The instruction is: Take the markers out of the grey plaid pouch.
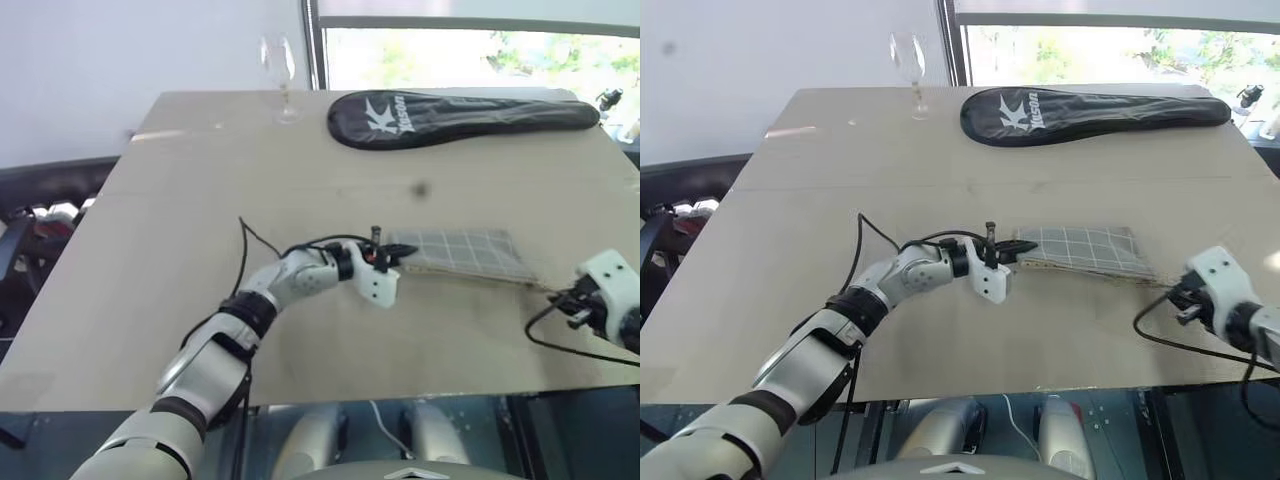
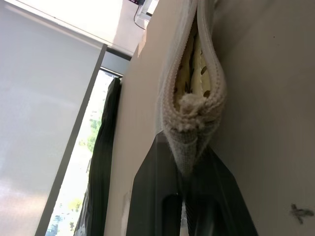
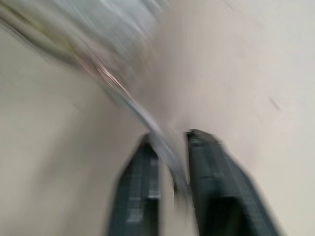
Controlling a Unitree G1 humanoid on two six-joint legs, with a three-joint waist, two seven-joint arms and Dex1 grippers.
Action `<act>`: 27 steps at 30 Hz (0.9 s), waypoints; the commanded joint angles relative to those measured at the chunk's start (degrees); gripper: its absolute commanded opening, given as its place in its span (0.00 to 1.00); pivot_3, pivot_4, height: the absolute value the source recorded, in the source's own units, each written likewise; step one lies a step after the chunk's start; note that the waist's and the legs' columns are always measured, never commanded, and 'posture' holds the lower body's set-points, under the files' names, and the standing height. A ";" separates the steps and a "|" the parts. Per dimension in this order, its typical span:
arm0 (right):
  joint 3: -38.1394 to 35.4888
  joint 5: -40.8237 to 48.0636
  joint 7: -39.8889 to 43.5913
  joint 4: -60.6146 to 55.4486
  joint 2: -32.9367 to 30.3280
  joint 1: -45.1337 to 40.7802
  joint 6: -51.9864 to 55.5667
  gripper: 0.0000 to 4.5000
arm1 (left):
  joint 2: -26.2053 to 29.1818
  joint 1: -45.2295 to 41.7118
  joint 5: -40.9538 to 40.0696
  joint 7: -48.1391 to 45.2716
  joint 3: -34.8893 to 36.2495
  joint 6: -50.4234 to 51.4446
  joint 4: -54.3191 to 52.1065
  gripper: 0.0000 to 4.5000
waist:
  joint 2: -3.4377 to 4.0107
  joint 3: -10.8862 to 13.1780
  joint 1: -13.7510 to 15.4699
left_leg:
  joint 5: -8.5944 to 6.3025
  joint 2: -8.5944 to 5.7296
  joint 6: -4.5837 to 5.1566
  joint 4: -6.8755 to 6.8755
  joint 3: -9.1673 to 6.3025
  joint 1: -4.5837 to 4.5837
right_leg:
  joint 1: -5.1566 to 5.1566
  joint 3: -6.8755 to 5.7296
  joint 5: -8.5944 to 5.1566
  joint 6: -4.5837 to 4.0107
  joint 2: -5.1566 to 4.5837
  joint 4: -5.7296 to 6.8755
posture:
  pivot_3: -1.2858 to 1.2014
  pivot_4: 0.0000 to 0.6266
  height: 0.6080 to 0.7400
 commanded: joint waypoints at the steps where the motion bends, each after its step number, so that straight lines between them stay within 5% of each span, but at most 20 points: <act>1: -2.50 6.13 0.98 -7.41 2.64 -2.32 2.99 0.49 | -0.37 0.84 -0.03 -0.73 -0.51 -0.11 0.78 0.00 | 0.00 -0.01 -0.18 | 0.00 0.02 0.00 -0.01 0.03 0.06 | 0.03 0.07 0.00 0.00 -0.01 0.01 | 0.52 0.24 1.00; 3: -2.03 9.76 2.02 -10.72 3.80 -3.06 5.32 0.70 | -0.57 0.71 -0.04 -0.79 -0.52 -0.18 0.93 0.00 | 0.01 -0.01 -0.08 | -0.01 0.07 0.01 -0.02 0.04 0.14 | 0.09 0.08 0.00 0.00 -0.02 0.03 | 0.52 0.24 1.00; 8: -0.41 20.44 0.24 -17.84 9.04 -7.66 11.70 0.70 | -1.36 0.15 -0.31 -1.02 -0.39 -0.01 1.21 0.00 | -0.03 0.01 0.05 | -0.01 0.02 0.01 0.00 -0.02 0.10 | 0.12 -0.02 0.00 0.00 0.01 0.01 | 0.52 0.24 1.00; 11: 1.19 24.49 -3.09 -18.79 13.06 -11.36 13.78 0.51 | -1.71 -0.11 -0.42 -1.02 -0.24 0.13 1.43 0.00 | -0.06 0.02 0.13 | -0.01 0.00 0.02 0.04 -0.04 0.04 | 0.12 -0.05 0.01 0.01 0.00 -0.03 | 0.52 0.24 1.00; 15: 3.71 24.43 -5.36 -18.01 14.04 -13.21 14.16 0.05 | -2.06 -0.34 -0.56 -0.91 -0.02 0.39 1.65 0.00 | -0.06 0.02 0.24 | -0.01 -0.02 0.02 0.03 -0.12 0.03 | 0.11 -0.12 0.00 0.01 -0.06 -0.03 | 0.52 0.24 1.00; 16: 4.24 24.37 -5.55 -17.62 14.16 -13.45 13.92 0.01 | -2.13 -0.38 -0.71 -0.94 0.10 0.53 1.61 0.00 | -0.06 0.02 0.21 | -0.01 -0.02 0.02 0.03 -0.12 0.03 | 0.11 -0.13 0.00 0.01 -0.06 -0.03 | 0.52 0.24 1.00; 27: 7.69 19.26 -8.75 -9.48 16.92 -17.22 7.78 0.01 | -2.47 -0.61 -2.31 -2.47 1.15 1.38 0.33 0.00 | -0.05 0.01 0.05 | 0.00 -0.03 0.01 0.04 -0.12 0.03 | 0.10 -0.13 0.01 0.01 0.03 0.00 | 0.52 0.24 1.00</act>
